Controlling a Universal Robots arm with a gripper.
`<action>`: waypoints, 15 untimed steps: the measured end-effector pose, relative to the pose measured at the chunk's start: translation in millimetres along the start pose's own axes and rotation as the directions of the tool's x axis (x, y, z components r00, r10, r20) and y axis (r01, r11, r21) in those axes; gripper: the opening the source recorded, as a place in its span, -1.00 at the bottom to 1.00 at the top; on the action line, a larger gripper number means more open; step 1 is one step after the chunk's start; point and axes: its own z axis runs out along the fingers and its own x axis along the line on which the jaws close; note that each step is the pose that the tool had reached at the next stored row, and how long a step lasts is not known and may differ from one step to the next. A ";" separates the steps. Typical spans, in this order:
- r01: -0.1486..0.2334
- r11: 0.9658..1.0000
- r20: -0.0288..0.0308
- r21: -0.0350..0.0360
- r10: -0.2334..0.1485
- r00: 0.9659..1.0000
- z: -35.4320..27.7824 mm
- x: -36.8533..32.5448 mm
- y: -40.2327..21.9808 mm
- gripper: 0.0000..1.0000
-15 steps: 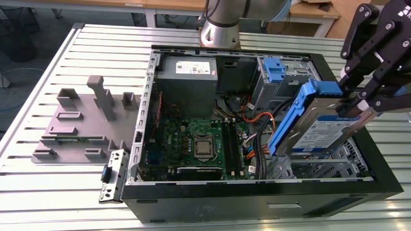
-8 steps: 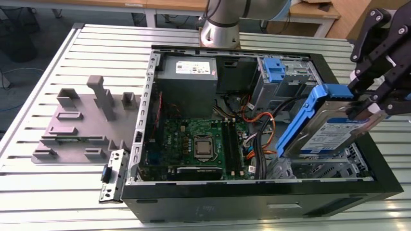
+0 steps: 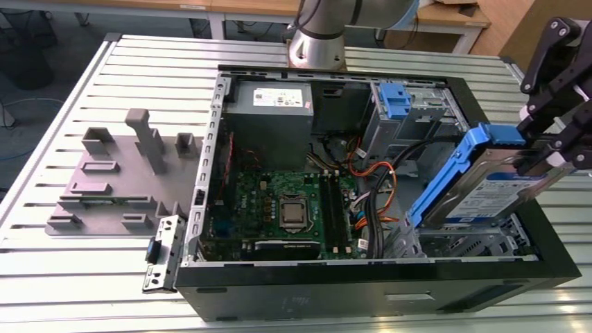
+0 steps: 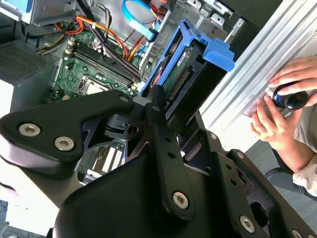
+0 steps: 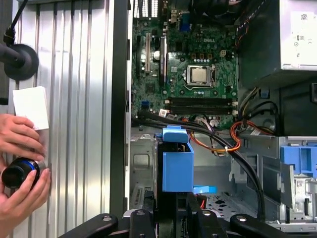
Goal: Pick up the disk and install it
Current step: 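Pick up the disk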
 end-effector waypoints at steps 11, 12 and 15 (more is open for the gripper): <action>0.000 1.000 0.000 0.000 0.000 1.000 4.4 -4.0 -6.9 -0.30; 0.000 1.000 0.000 0.000 0.000 1.000 4.7 -4.4 -7.3 -0.30; 0.000 1.000 0.000 0.000 0.000 1.000 5.7 -4.8 -8.8 -0.30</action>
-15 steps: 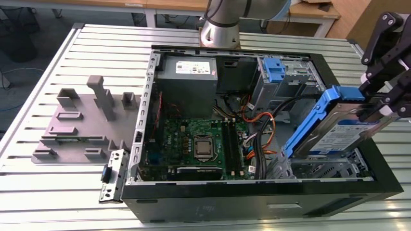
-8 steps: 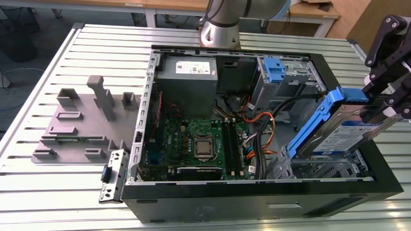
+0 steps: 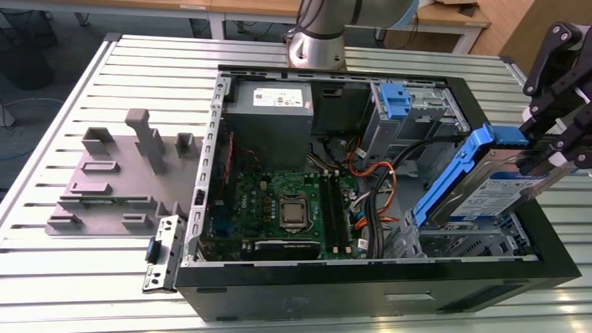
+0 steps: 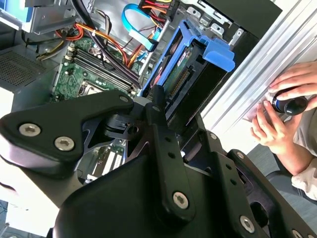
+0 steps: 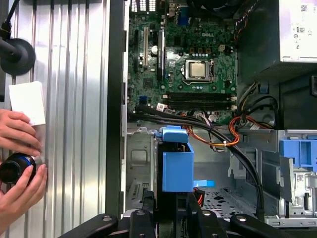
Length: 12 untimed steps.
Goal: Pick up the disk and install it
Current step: 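Pick up the disk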
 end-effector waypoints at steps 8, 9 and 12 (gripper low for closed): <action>0.000 1.000 0.000 0.000 0.000 1.000 1.5 -3.9 -0.8 -0.30; 0.000 1.000 0.000 0.000 0.000 1.000 1.6 -4.2 -0.9 -0.30; 0.000 1.000 0.000 0.000 0.000 1.000 2.6 -4.4 -1.4 -0.30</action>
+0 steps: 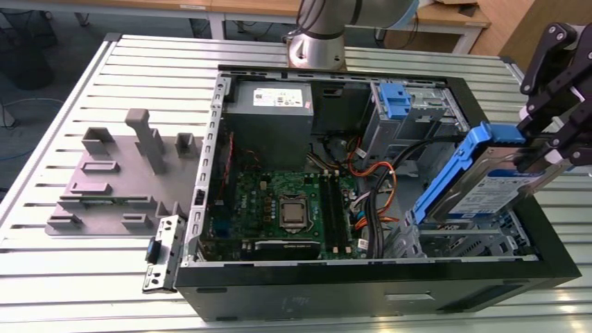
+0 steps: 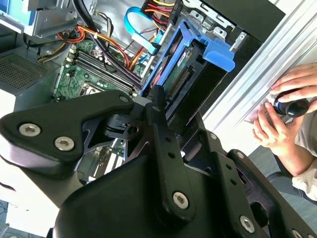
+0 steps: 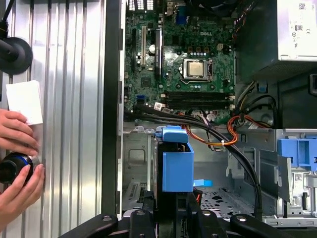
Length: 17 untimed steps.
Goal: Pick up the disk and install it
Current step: 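Pick up the disk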
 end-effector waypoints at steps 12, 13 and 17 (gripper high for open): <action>0.000 1.000 0.000 0.000 0.000 1.000 4.0 -0.1 -1.4 -0.30; -0.001 1.000 0.000 0.000 0.001 1.000 4.6 0.0 -1.9 -0.30; -0.014 1.000 0.000 0.001 0.014 1.000 5.6 0.0 -2.1 -0.30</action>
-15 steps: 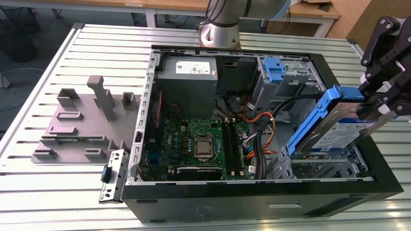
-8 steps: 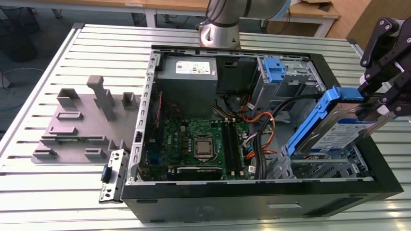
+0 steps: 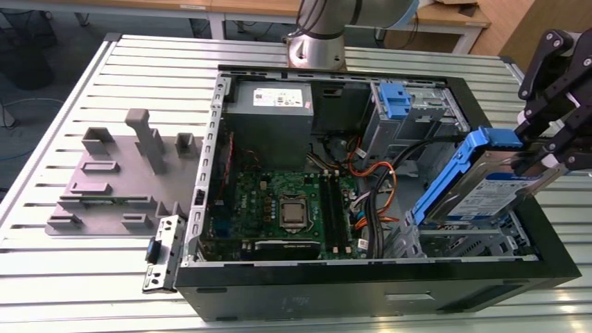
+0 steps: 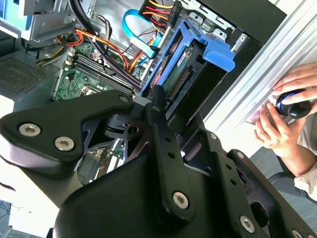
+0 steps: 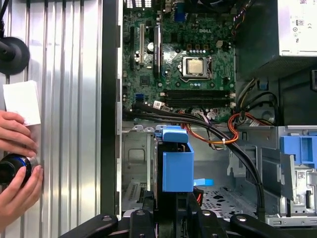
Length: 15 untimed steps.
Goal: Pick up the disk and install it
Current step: 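Pick up the disk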
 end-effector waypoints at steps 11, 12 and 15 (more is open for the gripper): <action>0.000 1.000 0.000 0.000 0.000 1.000 0.6 0.4 0.0 -0.30; 0.000 1.000 0.000 0.000 0.000 1.000 0.9 0.4 0.1 -0.30; -0.001 1.000 0.000 0.000 0.001 1.000 2.4 0.4 0.2 -0.30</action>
